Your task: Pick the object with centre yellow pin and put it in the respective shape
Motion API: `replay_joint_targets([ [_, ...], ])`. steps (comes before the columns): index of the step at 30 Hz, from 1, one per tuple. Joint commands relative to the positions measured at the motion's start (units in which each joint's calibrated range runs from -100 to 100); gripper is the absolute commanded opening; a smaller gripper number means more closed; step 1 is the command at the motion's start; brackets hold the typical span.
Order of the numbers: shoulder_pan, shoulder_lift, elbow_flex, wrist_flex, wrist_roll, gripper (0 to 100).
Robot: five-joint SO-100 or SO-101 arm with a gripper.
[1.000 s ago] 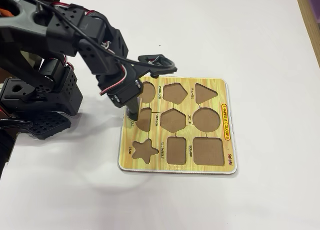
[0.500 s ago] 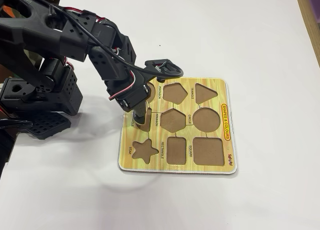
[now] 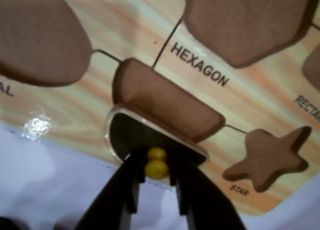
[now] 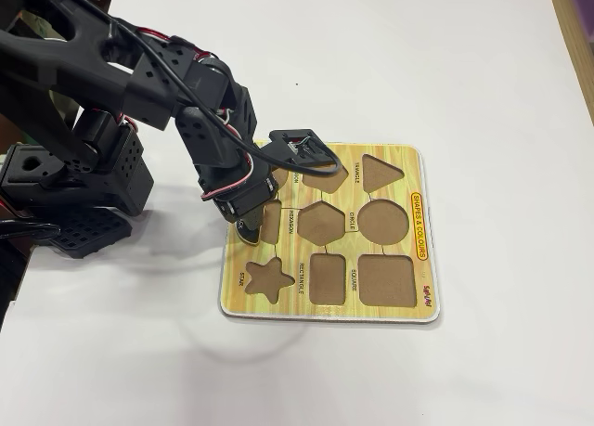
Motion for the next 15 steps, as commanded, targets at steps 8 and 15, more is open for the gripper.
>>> replay_joint_targets([
  [8, 0.29, 2.78, -3.78, -3.20, 0.31, 1],
  [15, 0.48, 4.87, -6.83, -3.20, 0.31, 1],
])
